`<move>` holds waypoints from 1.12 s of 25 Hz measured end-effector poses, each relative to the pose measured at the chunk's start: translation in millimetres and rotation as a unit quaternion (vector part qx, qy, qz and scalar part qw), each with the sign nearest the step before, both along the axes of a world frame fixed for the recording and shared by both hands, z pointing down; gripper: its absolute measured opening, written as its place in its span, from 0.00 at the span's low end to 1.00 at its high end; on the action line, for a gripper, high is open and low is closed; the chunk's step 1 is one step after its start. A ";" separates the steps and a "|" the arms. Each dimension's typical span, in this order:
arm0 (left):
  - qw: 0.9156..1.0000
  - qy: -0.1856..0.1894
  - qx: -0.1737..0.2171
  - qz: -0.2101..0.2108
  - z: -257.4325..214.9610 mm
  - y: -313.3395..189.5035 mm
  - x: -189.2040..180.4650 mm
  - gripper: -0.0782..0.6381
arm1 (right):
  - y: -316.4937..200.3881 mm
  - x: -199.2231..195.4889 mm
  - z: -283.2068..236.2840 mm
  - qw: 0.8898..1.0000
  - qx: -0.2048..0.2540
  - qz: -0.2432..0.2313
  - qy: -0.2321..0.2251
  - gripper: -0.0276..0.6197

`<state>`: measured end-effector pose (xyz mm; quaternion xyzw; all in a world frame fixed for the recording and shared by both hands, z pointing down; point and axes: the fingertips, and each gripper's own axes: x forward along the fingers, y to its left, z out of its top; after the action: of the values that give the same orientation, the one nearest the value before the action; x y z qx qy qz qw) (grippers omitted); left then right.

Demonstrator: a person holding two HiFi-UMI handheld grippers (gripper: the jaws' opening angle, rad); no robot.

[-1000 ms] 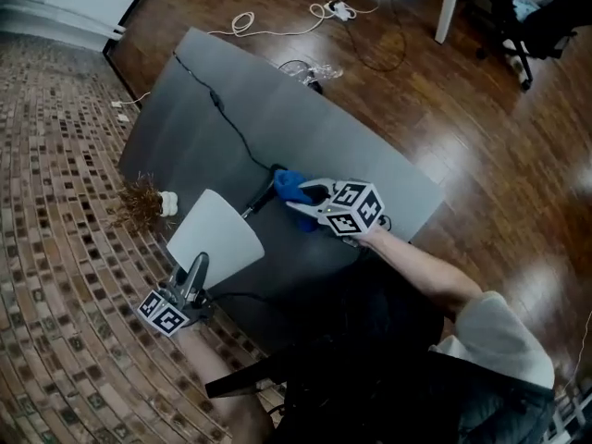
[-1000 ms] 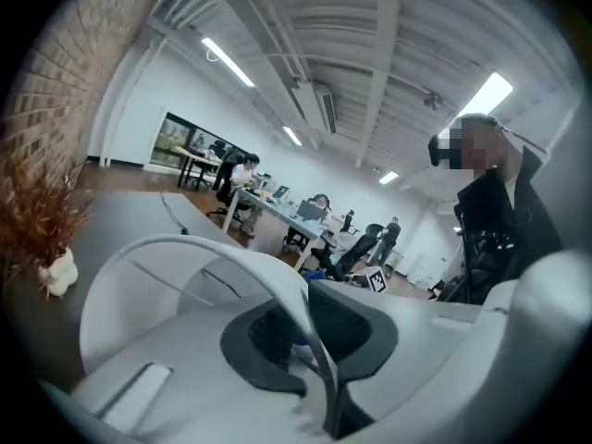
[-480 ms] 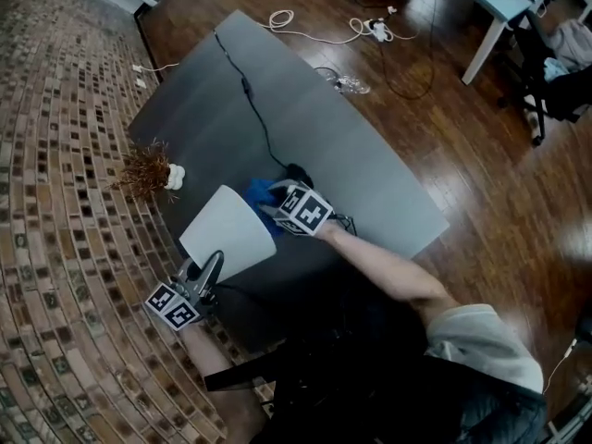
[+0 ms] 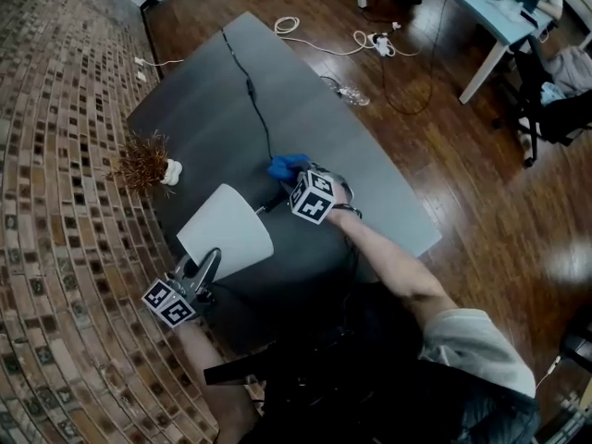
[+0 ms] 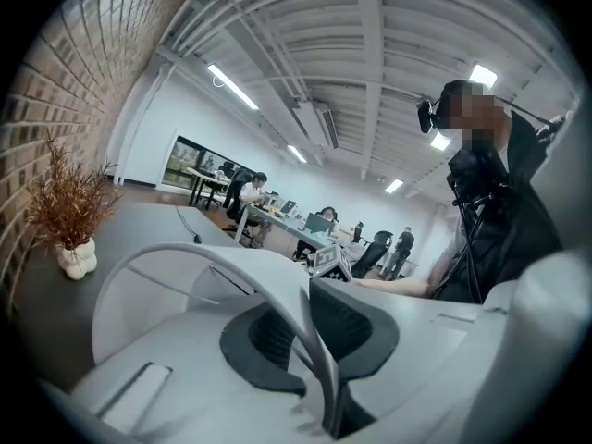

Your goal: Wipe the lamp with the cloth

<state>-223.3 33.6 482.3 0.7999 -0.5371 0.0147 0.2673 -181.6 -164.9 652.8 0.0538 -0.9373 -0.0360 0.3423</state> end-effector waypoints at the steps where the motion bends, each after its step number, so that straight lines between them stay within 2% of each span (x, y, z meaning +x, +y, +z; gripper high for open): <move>1: 1.000 0.001 0.003 -0.001 -1.0 -1.3 0.1 0.16 | -19.5 8.4 1.1 0.999 0.027 0.022 0.019 0.21; 3: 1.000 0.013 0.005 -0.010 -2.9 -5.9 -3.3 0.16 | -65.7 32.6 -1.0 0.992 0.076 0.091 0.047 0.21; 4: 0.999 0.026 0.002 -0.019 -3.5 -8.9 -7.6 0.16 | -82.1 43.4 -8.6 0.989 0.078 0.121 0.036 0.20; 5: 0.998 0.045 -0.005 -0.031 -3.8 -12.1 -13.9 0.16 | -87.8 49.2 -22.4 0.989 0.059 0.137 -0.001 0.20; 7: 0.994 0.090 -0.028 -0.059 -4.2 -21.0 -32.6 0.16 | -66.3 44.6 -61.0 0.984 -0.029 0.127 -0.122 0.20; 9: 0.987 0.128 -0.049 -0.080 -4.4 -32.9 -53.1 0.16 | -13.8 26.5 -88.8 0.963 -0.129 0.072 -0.227 0.20; 10: 0.984 0.142 -0.059 -0.087 -4.1 -38.4 -62.1 0.16 | 17.8 14.1 -92.2 0.953 -0.162 0.037 -0.252 0.20; 11: 0.982 0.153 -0.068 -0.092 -4.0 -43.0 -69.2 0.16 | 49.0 0.4 -89.0 0.949 -0.179 0.003 -0.259 0.20; 12: 0.979 0.162 -0.075 -0.095 -4.7 -46.8 -73.5 0.16 | 76.5 -13.4 -81.3 0.950 -0.180 -0.027 -0.255 0.20; 14: 0.976 0.174 -0.085 -0.097 -6.1 -51.4 -76.1 0.16 | 110.4 -35.6 -62.9 0.956 -0.164 -0.060 -0.237 0.20; 17: 0.975 0.177 -0.088 -0.104 -6.2 -53.8 -76.1 0.16 | 117.3 -46.3 -45.0 0.963 -0.134 -0.073 -0.221 0.20; 20: 0.975 0.176 -0.080 -0.110 -3.3 -51.2 -76.6 0.16 | 103.7 -33.9 -31.0 0.974 -0.097 -0.068 -0.191 0.20; 22: 0.981 0.156 -0.065 -0.096 -2.0 -47.6 -72.8 0.17 | 73.5 -13.3 -8.8 0.978 -0.120 -0.004 -0.169 0.20; 24: 0.992 0.107 -0.040 -0.061 -4.1 -45.6 -59.6 0.17 | 35.4 12.9 9.0 0.975 -0.149 0.073 -0.146 0.20; 26: 0.999 0.032 -0.007 -0.005 -6.1 -44.0 -33.9 0.20 | 1.9 40.0 8.7 0.974 -0.143 0.132 -0.119 0.20; 28: 0.997 -0.051 0.024 0.059 -6.3 -36.6 -3.8 0.20 | -22.1 56.6 -10.9 0.967 -0.142 0.172 -0.122 0.20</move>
<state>-227.1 -3.1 475.9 0.8346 -0.5022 0.0577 0.2190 -125.0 -187.1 641.9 0.1685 -0.9443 0.1638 0.2303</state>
